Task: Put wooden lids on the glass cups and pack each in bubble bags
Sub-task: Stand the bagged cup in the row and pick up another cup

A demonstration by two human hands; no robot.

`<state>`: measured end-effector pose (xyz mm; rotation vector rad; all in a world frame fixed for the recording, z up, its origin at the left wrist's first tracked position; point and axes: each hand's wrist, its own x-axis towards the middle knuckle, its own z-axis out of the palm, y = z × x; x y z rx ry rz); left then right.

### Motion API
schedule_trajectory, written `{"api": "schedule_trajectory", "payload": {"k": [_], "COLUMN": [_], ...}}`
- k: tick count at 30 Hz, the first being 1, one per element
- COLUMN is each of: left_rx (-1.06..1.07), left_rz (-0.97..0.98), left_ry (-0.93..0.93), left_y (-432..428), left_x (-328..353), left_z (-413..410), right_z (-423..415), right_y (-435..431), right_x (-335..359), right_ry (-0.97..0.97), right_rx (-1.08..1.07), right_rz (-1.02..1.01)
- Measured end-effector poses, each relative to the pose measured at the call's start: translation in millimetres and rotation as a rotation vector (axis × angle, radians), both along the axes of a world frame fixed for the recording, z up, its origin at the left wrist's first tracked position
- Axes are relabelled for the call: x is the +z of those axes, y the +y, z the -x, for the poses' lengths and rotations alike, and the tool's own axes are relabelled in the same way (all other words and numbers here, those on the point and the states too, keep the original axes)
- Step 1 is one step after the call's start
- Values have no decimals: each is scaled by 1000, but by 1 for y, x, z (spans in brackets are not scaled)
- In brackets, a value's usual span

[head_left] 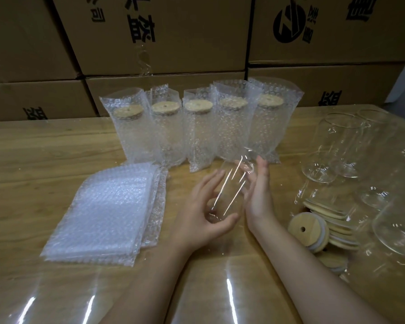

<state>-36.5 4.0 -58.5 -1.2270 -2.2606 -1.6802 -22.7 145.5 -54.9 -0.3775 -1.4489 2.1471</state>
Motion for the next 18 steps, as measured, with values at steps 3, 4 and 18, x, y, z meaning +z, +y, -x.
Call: {"api": "schedule_trajectory", "payload": {"k": [3, 4, 18], "left_rx": [34, 44, 189], "left_rz": [-75, -134, -82], "left_ry": [-105, -154, 136], "left_y": [0, 0, 0], "left_x": [2, 2, 11], "left_z": [4, 6, 7], "right_z": [-2, -4, -15], "right_y": [-19, -27, -48], "right_x": [-1, -1, 4], "right_ry": [9, 19, 80], "right_rx": [116, 153, 159], "right_rz": [-74, -115, -305]}}
